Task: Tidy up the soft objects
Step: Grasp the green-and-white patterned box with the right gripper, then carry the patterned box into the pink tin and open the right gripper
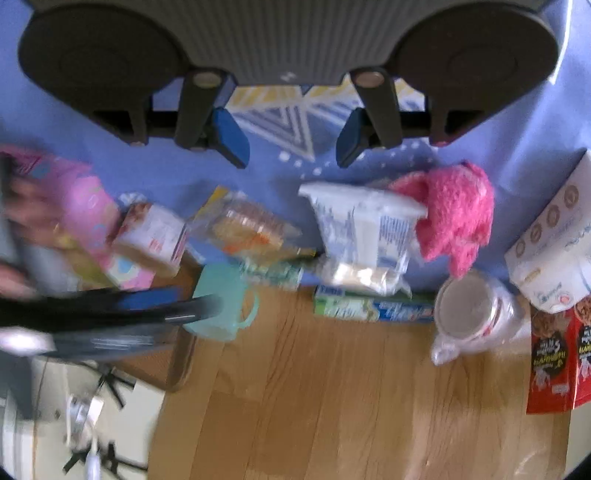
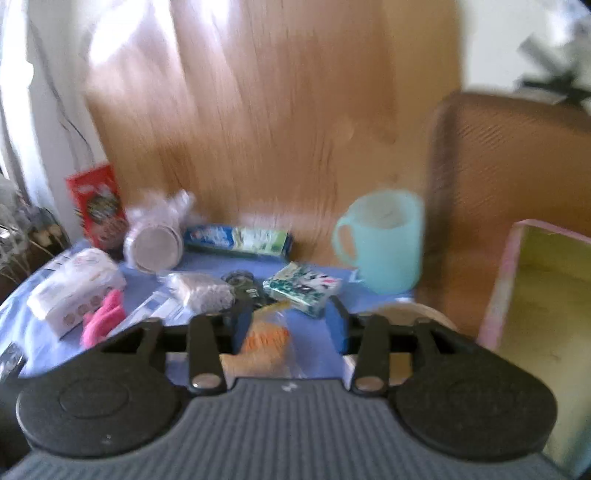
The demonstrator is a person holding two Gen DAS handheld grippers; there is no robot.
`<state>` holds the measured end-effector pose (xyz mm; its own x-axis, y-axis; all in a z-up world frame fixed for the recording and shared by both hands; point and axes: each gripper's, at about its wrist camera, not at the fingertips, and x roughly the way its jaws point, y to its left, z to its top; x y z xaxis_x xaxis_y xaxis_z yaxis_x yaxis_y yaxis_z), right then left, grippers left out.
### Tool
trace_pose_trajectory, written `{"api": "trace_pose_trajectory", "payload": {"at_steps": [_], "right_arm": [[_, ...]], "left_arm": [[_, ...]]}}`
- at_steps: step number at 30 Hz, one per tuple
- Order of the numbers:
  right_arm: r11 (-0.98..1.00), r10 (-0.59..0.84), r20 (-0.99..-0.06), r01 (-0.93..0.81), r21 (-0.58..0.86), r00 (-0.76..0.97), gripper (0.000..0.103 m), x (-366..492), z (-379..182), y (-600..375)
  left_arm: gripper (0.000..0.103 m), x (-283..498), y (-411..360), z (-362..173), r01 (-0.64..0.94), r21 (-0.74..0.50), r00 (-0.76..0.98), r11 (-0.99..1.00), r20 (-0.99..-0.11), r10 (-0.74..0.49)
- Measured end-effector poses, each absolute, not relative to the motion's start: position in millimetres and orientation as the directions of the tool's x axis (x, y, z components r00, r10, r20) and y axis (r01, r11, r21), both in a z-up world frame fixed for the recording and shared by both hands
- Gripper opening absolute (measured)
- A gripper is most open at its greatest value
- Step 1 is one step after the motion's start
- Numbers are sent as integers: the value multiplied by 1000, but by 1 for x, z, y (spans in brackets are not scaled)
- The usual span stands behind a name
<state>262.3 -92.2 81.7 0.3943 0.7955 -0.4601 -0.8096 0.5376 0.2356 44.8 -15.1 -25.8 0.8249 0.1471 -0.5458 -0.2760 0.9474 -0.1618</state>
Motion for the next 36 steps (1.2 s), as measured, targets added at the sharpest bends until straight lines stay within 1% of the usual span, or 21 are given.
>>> {"api": "trace_pose_trajectory", "payload": {"at_steps": [1, 2, 4, 6, 8, 10, 11, 12, 13, 14, 16, 19, 22, 24, 26, 28, 30, 33, 35, 36], "right_arm": [[559, 774, -499, -790, 251, 389, 82, 273, 81, -71], [594, 746, -535, -759, 266, 396, 89, 283, 78, -53], [653, 693, -606, -697, 297, 391, 92, 303, 69, -22], [707, 646, -652, -634, 314, 397, 92, 318, 59, -2], [743, 613, -682, -585, 326, 398, 94, 327, 49, 9], [764, 590, -703, -556, 327, 397, 94, 333, 39, 18], [768, 586, -697, -558, 315, 413, 94, 331, 36, 19], [767, 584, -684, -572, 290, 437, 90, 327, 35, 20], [761, 586, -673, -592, 266, 451, 79, 323, 35, 20], [757, 592, -662, -599, 260, 461, 76, 320, 36, 18], [744, 620, -620, -611, 270, 481, 75, 312, 45, 9], [701, 673, -536, -670, 244, 510, 75, 286, 68, -15], [619, 748, -465, -750, 233, 474, 75, 252, 85, -55], [566, 784, -443, -795, 220, 436, 76, 227, 84, -90], [498, 807, -456, -847, 187, 374, 76, 200, 72, -125], [457, 800, -501, -876, 151, 330, 77, 175, 52, -153], [431, 788, -537, -893, 130, 302, 77, 154, 31, -171], [463, 773, -534, -880, 106, 342, 83, 129, 3, -188], [472, 781, -513, -875, 110, 357, 96, 121, -4, -196], [469, 789, -498, -877, 107, 361, 97, 121, -6, -203]], "left_arm": [[58, 42, -14, -26, -270, -168, 831, 948, -538, 141], [58, 42, -14, -26, -261, -176, 837, 949, -531, 131], [60, 37, -14, -26, -249, -183, 852, 951, -509, 125], [63, 32, -17, -26, -246, -187, 859, 951, -497, 124], [65, 32, -15, -25, -237, -203, 861, 950, -496, 109], [66, 32, -13, -26, -236, -224, 859, 946, -503, 95], [66, 32, -11, -27, -237, -233, 858, 943, -506, 91], [66, 31, -10, -27, -239, -244, 856, 940, -509, 86], [66, 31, -8, -27, -242, -254, 856, 937, -510, 83], [66, 30, -7, -27, -245, -262, 856, 934, -510, 81], [66, 28, -4, -27, -253, -276, 858, 927, -508, 83], [66, 24, 2, -27, -276, -305, 865, 911, -493, 97], [67, 18, 11, -25, -312, -336, 872, 889, -473, 128], [67, 17, 16, -25, -336, -349, 869, 875, -472, 145], [67, 18, 17, -26, -333, -354, 868, 874, -477, 137], [67, 21, 13, -26, -313, -342, 870, 886, -478, 123], [68, 24, 6, -26, -263, -333, 875, 905, -478, 78], [69, 27, -4, -26, -186, -385, 864, 904, -501, -36], [69, 20, -13, -25, -156, -429, 859, 890, -504, -93], [69, 17, -16, -25, -146, -459, 853, 876, -508, -123]]}}
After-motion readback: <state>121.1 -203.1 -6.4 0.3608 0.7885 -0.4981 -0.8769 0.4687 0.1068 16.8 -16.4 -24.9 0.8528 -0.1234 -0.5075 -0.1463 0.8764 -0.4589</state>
